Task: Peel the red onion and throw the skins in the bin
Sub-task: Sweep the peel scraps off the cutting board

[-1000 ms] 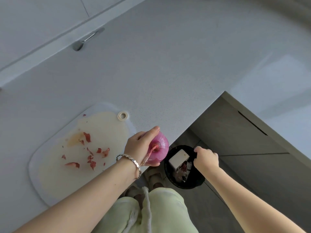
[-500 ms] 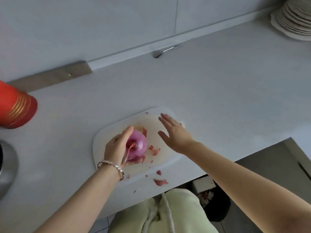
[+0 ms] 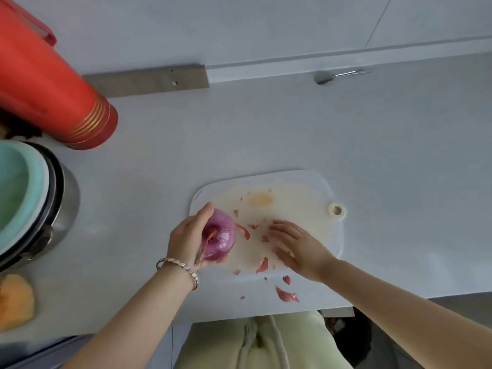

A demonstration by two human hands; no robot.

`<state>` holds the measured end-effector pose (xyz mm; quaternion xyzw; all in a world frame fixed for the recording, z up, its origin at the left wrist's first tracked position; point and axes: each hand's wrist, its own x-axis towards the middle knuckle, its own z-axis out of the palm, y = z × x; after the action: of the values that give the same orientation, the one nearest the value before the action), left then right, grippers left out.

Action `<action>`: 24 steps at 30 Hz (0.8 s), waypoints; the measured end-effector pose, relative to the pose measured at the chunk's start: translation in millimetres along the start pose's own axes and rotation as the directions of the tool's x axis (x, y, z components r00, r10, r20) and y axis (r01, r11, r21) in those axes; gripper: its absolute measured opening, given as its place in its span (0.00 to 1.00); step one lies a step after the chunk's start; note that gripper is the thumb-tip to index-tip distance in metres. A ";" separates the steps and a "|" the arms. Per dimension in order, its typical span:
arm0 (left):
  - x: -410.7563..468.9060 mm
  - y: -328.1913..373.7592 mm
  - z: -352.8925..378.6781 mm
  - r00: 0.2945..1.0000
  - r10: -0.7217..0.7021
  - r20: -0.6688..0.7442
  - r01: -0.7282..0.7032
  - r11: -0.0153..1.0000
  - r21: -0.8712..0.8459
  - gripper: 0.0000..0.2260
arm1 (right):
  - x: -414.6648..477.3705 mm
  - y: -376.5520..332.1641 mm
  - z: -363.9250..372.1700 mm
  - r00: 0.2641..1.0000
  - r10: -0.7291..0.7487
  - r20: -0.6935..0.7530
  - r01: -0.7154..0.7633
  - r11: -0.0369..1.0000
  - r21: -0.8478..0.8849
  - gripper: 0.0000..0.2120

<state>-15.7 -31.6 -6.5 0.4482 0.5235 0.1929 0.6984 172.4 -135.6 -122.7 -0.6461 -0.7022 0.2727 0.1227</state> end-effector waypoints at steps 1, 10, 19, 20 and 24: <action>0.8 0.7 -1.7 1.000 -0.002 -0.004 0.002 1.000 -0.007 0.24 | 2.9 -0.9 -6.6 0.999 0.039 -0.037 -0.036 0.996 0.082 0.28; 2.5 -0.5 -23.0 0.984 -0.094 -0.154 0.092 0.996 -0.024 0.26 | 88.1 -8.9 -0.3 0.999 0.051 -0.017 -0.051 0.999 0.001 0.27; -7.1 -5.7 -33.4 0.942 -0.183 -0.282 0.160 0.982 -0.103 0.28 | 12.6 -15.4 11.7 0.970 -0.209 0.128 0.210 0.978 0.006 0.33; -8.6 -6.6 -33.7 0.940 -0.188 -0.286 0.165 0.981 -0.105 0.28 | 7.9 -9.5 7.5 0.993 -0.111 0.039 0.109 0.993 0.045 0.33; -15.5 -10.8 -35.5 0.950 -0.174 -0.258 0.153 0.983 -0.099 0.29 | 5.2 10.2 -2.6 0.930 0.311 -0.195 -0.299 0.950 0.091 0.38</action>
<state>-55.8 -33.6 -8.5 0.3459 0.6397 0.2132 0.6525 181.6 -129.7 -127.0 -0.7681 -0.5682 0.2409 0.1705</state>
